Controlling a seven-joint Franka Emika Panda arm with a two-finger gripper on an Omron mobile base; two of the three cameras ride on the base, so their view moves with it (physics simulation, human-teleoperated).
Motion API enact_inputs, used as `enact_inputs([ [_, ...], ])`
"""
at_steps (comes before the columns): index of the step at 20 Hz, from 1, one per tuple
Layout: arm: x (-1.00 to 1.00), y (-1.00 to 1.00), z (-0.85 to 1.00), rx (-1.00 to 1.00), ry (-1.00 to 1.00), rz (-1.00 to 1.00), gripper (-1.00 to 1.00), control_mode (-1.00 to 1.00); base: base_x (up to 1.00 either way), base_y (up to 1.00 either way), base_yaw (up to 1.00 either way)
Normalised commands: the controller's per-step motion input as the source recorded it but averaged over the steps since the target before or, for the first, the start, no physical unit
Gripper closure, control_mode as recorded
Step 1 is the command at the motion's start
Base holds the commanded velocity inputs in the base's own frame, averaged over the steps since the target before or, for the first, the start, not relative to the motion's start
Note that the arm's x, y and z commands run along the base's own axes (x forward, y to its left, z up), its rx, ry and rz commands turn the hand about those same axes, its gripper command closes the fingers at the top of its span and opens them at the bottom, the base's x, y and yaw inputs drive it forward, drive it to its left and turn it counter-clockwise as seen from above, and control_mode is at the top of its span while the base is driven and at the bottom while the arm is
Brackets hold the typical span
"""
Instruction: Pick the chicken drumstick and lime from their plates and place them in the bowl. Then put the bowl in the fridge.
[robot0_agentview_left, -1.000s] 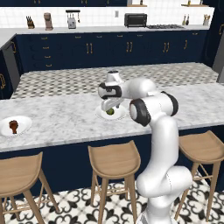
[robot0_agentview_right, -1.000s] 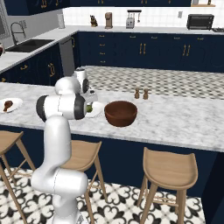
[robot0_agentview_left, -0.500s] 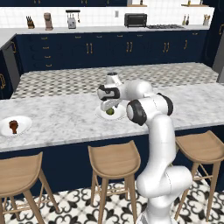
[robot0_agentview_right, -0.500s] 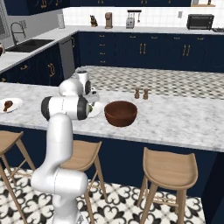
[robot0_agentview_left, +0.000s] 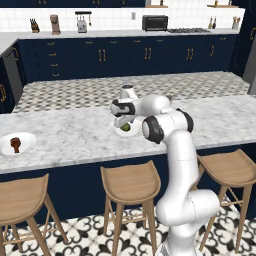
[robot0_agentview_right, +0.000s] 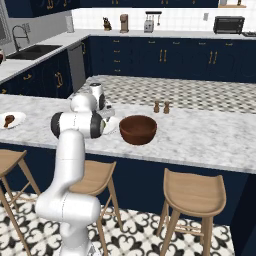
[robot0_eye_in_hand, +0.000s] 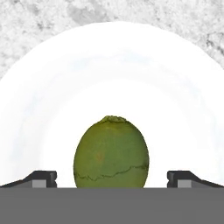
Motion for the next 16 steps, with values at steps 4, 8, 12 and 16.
enact_inputs([
  [4, 0.04, 0.0, -0.22, 0.0, 0.0, 0.0, -1.0, -1.0, 0.0, 0.0, 0.0],
  [8, 0.0, 0.02, -0.22, 0.0, 0.0, 0.0, 1.0, -1.0, 0.0, 0.0, 0.0],
  [12, 0.0, 0.03, -0.14, 0.0, 0.0, 0.0, 1.0, -1.0, 0.0, 0.0, 0.0],
  [16, -0.54, -0.13, 0.29, 0.09, 0.0, 0.0, 1.0, -1.0, 0.0, 0.0, 0.0],
])
